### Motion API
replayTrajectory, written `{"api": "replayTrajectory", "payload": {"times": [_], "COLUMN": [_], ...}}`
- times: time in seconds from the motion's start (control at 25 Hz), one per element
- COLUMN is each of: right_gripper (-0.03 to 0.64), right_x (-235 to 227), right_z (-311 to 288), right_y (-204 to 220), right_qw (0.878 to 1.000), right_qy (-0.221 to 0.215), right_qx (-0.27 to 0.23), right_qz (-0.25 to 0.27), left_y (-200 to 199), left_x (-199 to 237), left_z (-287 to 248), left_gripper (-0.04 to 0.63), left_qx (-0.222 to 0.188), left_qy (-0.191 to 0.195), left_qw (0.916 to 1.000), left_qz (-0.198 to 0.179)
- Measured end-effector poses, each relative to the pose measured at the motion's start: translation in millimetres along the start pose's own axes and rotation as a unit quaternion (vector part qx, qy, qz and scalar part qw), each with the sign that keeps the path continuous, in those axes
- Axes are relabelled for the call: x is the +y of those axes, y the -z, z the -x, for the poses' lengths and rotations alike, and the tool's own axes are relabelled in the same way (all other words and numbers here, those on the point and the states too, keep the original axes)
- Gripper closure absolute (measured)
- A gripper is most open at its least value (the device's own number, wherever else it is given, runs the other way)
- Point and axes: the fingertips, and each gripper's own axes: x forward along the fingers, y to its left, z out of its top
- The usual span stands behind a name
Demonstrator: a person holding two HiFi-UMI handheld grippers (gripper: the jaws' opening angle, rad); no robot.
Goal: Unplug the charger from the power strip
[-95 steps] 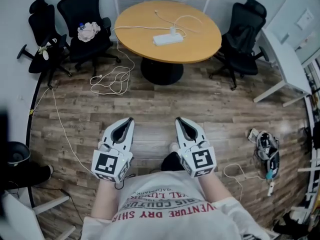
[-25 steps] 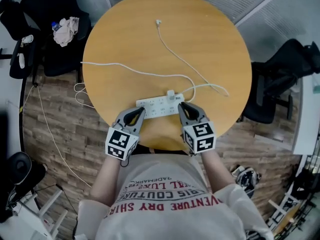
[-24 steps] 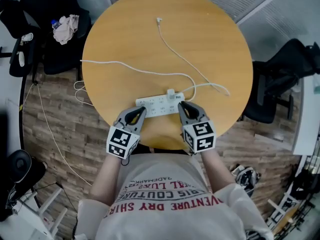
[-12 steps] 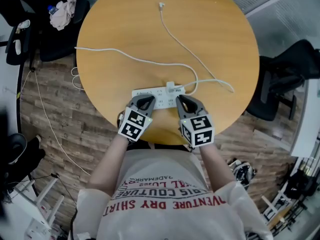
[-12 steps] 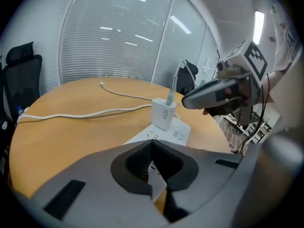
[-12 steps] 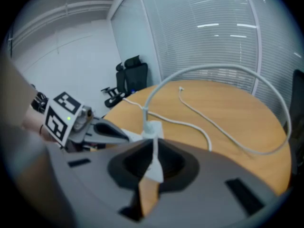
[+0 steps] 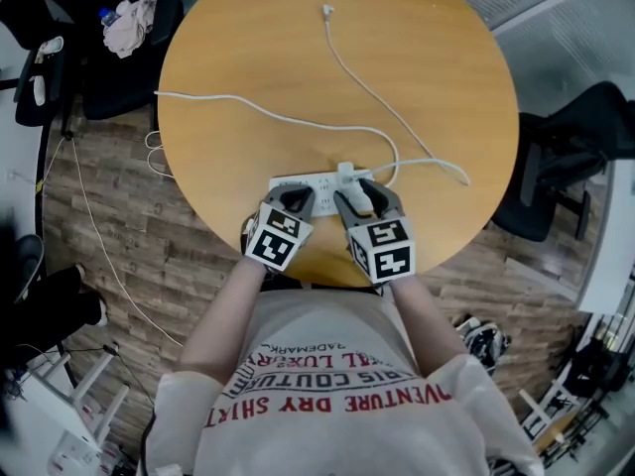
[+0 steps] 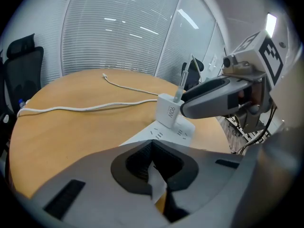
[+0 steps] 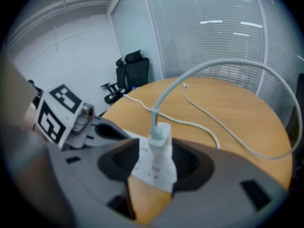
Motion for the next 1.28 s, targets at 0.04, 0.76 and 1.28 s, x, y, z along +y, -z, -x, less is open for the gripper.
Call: {"api": "replayTrajectory", "payload": {"times": [0.04, 0.76, 1.28], "right_gripper": [0.396, 0.415, 0.455], "right_x": [0, -19, -15], "right_z": [-3, -52, -37], "right_y": [-2, 13, 16], "right_qw": [1.0, 0.99, 0.985], "right_qy": [0.006, 0.058, 0.11], "right_qx": [0.003, 0.082, 0.098], "right_qz": [-0.001, -0.097, -0.087], "left_y": [1, -1, -1], "left_x": [0, -1, 1], "left_z": [0, -2, -2], "left_gripper": [0.563, 0.563, 0.563], "left_qx": [0.0, -0.002, -0.006], "left_qy": [-0.001, -0.001, 0.004], "left_qw": [1.0, 1.0, 1.0], "left_qz": [0.0, -0.008, -0.001]}}
